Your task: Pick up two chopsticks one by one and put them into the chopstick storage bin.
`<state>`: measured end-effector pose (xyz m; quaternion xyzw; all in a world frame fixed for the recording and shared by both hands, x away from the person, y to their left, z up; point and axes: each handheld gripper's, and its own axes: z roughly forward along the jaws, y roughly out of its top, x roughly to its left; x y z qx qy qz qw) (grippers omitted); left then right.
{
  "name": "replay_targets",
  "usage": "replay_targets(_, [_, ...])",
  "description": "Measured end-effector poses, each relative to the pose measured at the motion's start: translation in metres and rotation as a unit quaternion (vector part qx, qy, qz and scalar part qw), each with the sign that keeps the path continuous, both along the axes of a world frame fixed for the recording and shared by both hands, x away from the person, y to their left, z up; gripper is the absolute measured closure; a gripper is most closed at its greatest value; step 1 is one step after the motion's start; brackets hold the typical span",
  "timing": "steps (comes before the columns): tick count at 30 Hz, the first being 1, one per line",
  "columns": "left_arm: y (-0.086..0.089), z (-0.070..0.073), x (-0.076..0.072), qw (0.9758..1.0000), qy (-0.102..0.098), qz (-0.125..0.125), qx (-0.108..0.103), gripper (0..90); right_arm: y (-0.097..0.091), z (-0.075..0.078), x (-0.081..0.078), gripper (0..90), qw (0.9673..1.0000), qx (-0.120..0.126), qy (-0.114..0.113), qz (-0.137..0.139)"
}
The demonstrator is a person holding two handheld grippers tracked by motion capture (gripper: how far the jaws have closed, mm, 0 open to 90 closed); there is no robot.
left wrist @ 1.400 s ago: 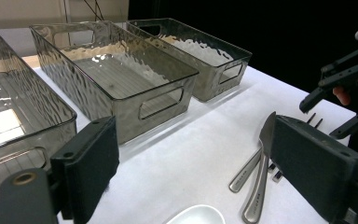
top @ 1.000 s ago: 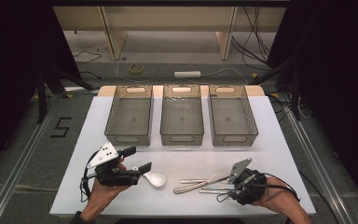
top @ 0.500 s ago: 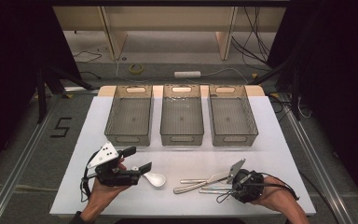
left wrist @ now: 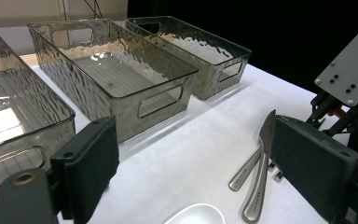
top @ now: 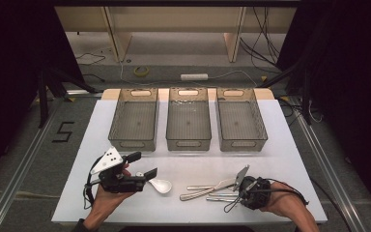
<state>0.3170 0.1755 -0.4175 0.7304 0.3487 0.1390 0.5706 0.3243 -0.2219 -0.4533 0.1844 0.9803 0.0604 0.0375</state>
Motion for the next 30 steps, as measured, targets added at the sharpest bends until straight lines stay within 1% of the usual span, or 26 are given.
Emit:
replay_targets(5, [0.000, 0.000, 0.000, 1.0000, 0.000, 0.000, 0.000, 15.0, 0.002, 0.000, -0.001, 81.6, 0.9998, -0.008, 0.000, 0.016])
replay_targets(6, [0.000, 0.000, 0.000, 1.0000, 0.000, 0.000, 0.000, 15.0, 0.002, 0.000, -0.001, 82.0, 0.9996, -0.011, -0.001, 0.025])
replay_targets(8, [0.000, 0.000, 0.000, 1.0000, 0.001, 0.000, 0.001, 15.0, 0.004, 0.000, -0.002, 82.6, 0.9994, -0.016, -0.002, 0.030])
replay_targets(11, [0.000, 0.000, 0.000, 1.0000, 0.000, 0.000, 0.002, 15.0, 0.004, 0.000, -0.002, 84.0, 0.9990, -0.017, -0.001, 0.042])
replay_targets(14, [0.000, 0.000, 0.000, 1.0000, 0.000, 0.000, 0.002, 15.0, 0.005, 0.000, -0.004, 85.6, 0.9978, -0.020, -0.003, 0.064])
replay_targets(16, [0.000, 0.000, 0.000, 1.0000, 0.000, 0.000, 0.002, 15.0, 0.006, 0.000, -0.006, 86.0, 0.9970, -0.023, -0.003, 0.074])
replay_targets(18, [0.000, 0.000, 0.000, 1.0000, 0.000, -0.001, 0.003, 15.0, 0.007, 0.001, -0.006, 86.2, 0.9966, -0.027, -0.005, 0.077])
replay_targets(20, [-0.001, 0.000, 0.000, 1.0000, 0.000, -0.003, 0.004, 15.0, 0.006, 0.003, -0.008, 86.3, 0.9964, -0.026, -0.005, 0.081])
replay_targets(22, [-0.001, 0.000, 0.001, 1.0000, 0.002, -0.004, 0.002, 15.0, 0.005, 0.007, -0.009, 86.3, 0.9963, -0.021, -0.004, 0.083])
replay_targets(23, [-0.002, 0.000, 0.001, 1.0000, 0.003, -0.005, 0.003, 15.0, 0.005, 0.010, -0.010, 86.3, 0.9961, -0.016, -0.009, 0.086])
replay_targets(26, [-0.003, 0.000, 0.001, 0.9999, 0.004, -0.008, 0.006, 15.1, 0.006, 0.020, -0.012, 86.3, 0.9963, 0.000, -0.025, 0.082])
replay_targets(27, [-0.007, -0.001, 0.001, 0.9997, 0.005, -0.017, 0.017, 15.1, 0.007, 0.022, -0.012, 86.3, 0.9962, 0.003, -0.029, 0.083])
replay_targets(28, [-0.010, -0.001, 0.001, 0.9995, 0.007, -0.023, 0.021, 15.1, 0.009, 0.023, -0.012, 86.3, 0.9955, 0.009, -0.035, 0.087])
replay_targets(30, [-0.016, -0.003, 0.001, 0.9986, 0.016, -0.040, 0.032, 15.3, 0.013, 0.026, -0.011, 86.3, 0.9949, 0.011, -0.040, 0.092])
